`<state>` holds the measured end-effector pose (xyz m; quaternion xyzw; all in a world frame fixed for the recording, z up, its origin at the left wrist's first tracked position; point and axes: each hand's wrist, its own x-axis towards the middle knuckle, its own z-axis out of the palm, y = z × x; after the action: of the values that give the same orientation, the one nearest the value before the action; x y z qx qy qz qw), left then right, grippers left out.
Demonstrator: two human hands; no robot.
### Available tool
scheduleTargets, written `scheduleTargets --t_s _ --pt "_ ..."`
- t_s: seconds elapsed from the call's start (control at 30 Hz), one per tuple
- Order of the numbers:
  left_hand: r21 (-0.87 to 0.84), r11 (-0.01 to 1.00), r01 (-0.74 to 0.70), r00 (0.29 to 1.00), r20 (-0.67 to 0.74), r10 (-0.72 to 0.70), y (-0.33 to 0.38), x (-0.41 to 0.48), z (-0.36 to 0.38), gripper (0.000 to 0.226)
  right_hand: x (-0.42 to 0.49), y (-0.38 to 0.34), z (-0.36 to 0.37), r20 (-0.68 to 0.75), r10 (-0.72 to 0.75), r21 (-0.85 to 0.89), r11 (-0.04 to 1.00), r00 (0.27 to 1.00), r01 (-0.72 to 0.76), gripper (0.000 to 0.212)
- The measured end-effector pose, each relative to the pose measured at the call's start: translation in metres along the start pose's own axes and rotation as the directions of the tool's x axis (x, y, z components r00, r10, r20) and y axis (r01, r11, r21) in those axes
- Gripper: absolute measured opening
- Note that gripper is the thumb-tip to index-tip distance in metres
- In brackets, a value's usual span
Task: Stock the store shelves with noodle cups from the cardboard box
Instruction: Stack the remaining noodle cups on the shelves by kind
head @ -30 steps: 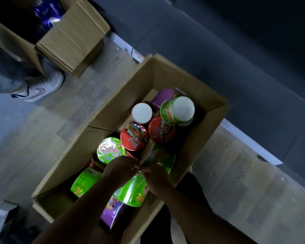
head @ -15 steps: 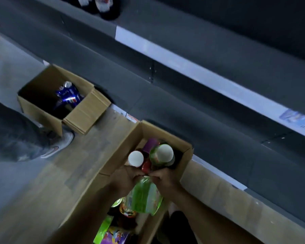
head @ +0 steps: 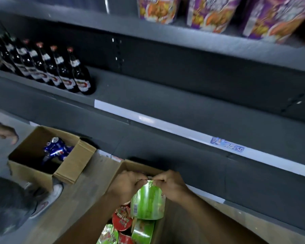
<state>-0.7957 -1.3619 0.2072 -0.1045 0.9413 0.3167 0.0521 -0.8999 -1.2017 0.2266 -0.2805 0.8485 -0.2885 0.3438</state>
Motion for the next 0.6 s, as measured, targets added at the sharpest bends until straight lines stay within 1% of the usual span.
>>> scheduleTargets --t_s 0.13,0.2,0.3,0.4,0.43,0.5,0.6 --pt "-0.039 0.996 -0.076 0.997 -0.033 0.075 0.045 0.022 -0.023 0.042 -0.019 -0.011 -0.055 -0.067 -0.019 -0.031 0.999 0.998 0.017 0.019" --pt "-0.026 0.993 -0.115 0.991 -0.069 0.113 0.071 0.032 -0.035 0.038 -0.029 -0.016 -0.083 -0.108 -0.031 -0.033 0.999 0.994 0.027 0.018" --pt "-0.025 0.985 -0.170 0.981 -0.104 0.166 0.112 0.048 -0.053 0.037 -0.047 -0.020 -0.123 -0.162 -0.052 -0.044 0.998 0.985 0.045 0.019" --pt "-0.045 0.984 -0.172 0.981 -0.102 0.167 0.148 0.061 -0.069 0.040 -0.064 -0.024 -0.159 -0.235 -0.090 -0.054 0.995 0.968 0.080 0.019" --pt "-0.037 0.983 -0.181 0.978 -0.107 0.176 0.158 0.065 -0.075 0.041 -0.071 -0.026 -0.170 -0.261 -0.099 -0.059 0.995 0.960 0.086 0.019" --pt "-0.025 0.979 -0.203 0.973 -0.118 0.199 0.183 0.070 -0.086 0.035 -0.084 -0.029 -0.191 -0.297 -0.108 -0.049 0.994 0.949 0.098 0.020" --pt "0.033 0.966 -0.257 0.956 -0.141 0.259 0.223 0.075 -0.105 0.032 -0.105 -0.036 -0.222 -0.346 -0.132 -0.074 0.991 0.929 0.113 0.021"
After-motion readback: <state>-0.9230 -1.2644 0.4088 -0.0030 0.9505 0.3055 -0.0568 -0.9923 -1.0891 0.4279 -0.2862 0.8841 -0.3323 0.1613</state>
